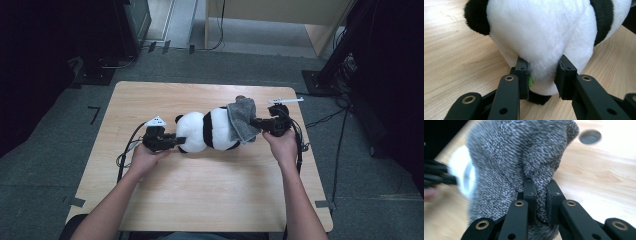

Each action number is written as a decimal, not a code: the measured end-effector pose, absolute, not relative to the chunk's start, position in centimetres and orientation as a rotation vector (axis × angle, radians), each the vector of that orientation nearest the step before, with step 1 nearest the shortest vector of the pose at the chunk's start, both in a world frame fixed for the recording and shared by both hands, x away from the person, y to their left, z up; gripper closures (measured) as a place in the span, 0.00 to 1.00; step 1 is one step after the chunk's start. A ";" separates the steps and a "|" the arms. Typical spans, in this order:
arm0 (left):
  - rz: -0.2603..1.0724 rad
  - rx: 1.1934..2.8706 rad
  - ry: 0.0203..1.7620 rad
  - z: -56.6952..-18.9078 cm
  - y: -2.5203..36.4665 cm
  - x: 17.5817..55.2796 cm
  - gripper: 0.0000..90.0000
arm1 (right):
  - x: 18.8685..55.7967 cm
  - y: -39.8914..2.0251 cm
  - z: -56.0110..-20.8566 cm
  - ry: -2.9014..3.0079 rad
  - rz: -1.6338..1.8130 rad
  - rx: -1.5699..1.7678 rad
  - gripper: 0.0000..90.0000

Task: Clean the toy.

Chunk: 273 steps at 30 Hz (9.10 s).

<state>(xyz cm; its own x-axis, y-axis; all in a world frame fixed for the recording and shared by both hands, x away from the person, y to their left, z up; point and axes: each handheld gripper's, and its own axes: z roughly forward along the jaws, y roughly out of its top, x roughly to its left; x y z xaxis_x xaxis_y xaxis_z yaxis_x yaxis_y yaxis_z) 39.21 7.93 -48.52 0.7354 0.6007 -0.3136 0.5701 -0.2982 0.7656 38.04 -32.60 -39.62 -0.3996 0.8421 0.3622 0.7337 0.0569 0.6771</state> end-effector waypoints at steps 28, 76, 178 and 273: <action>0.053 1.974 0.892 -48.5 7.8 39.0 0.75 | 39.8 -15.7 -39.1 2.498 1.386 1.303 0.92; 0.007 1.990 0.889 -48.3 8.1 39.5 0.76 | 37.9 -30.9 -40.1 2.236 1.282 1.534 0.91; -0.012 1.984 0.863 -48.8 8.3 40.3 0.77 | 40.5 -30.6 -47.0 2.362 1.259 1.472 0.94; 0.088 1.952 0.876 -46.9 6.2 37.9 0.76 | 35.2 -20.4 -41.1 2.380 1.593 1.194 0.93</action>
